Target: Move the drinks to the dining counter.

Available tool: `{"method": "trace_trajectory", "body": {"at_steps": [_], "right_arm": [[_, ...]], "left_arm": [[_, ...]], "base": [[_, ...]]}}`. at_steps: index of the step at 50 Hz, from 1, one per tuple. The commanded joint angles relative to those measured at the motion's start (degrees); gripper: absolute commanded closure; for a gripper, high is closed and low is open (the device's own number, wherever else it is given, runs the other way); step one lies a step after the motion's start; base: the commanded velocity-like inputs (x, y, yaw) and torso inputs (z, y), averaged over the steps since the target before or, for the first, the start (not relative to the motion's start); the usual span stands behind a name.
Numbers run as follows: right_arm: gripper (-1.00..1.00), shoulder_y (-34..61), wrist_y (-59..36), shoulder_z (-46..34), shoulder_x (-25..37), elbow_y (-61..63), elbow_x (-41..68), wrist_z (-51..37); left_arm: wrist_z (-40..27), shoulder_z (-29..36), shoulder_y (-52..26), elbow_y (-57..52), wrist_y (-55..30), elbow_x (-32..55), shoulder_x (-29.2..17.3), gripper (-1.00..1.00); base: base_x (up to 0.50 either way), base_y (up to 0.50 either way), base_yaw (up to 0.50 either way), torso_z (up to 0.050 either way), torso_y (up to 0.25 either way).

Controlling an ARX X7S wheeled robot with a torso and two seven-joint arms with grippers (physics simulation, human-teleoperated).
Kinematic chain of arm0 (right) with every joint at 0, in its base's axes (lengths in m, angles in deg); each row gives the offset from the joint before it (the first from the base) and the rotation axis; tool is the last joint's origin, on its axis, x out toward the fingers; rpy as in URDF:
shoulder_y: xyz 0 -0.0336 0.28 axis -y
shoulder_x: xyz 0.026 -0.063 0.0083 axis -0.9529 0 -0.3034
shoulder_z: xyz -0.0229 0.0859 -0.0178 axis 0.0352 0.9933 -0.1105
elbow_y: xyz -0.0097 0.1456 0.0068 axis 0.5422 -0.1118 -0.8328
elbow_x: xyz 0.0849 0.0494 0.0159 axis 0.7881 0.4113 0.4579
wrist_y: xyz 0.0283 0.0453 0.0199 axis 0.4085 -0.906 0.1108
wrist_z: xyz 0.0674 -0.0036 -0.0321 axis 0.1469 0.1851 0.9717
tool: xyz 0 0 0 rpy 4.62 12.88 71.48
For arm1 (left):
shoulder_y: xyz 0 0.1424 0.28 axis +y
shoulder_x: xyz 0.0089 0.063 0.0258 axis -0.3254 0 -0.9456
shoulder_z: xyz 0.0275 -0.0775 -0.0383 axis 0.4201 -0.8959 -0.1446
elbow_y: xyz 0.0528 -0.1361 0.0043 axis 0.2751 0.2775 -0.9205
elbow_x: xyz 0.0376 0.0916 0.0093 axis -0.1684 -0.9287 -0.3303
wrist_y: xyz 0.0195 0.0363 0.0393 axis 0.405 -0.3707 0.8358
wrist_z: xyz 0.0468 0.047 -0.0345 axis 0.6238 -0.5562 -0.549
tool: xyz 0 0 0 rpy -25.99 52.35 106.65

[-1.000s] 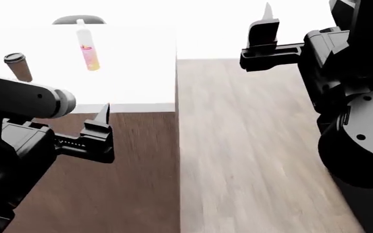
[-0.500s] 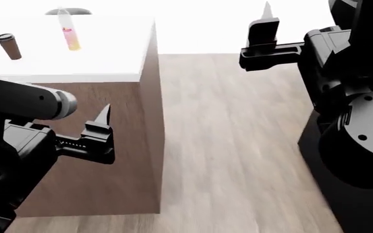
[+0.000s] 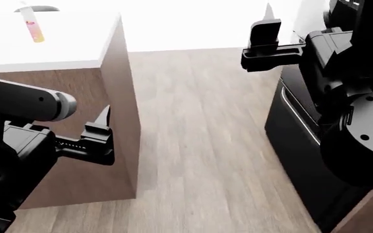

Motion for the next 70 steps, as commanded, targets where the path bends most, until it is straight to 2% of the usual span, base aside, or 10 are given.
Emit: {"method": "trace_trajectory", "body": {"at_steps": [1,70], "right_arm": [[-1.00,-0.60,0.52,0.50,0.42,0.18,0.66,-0.55],[-1.00,0.76,0.23,-1.44,-0.24,-0.63,0.33,0.09]], "left_arm": [[-0.13,0.30,0.12,-0.16,0.30,-0.04,-0.20,-1.00],[1.79,0.76,1.08,-0.57,1.42,-1.66,-1.16,-1.00]], "base": [[-0.04,-0.36,-0.49,0.000,0.000],[-0.12,-0.34,-0.49,0.000,0.000]]}}
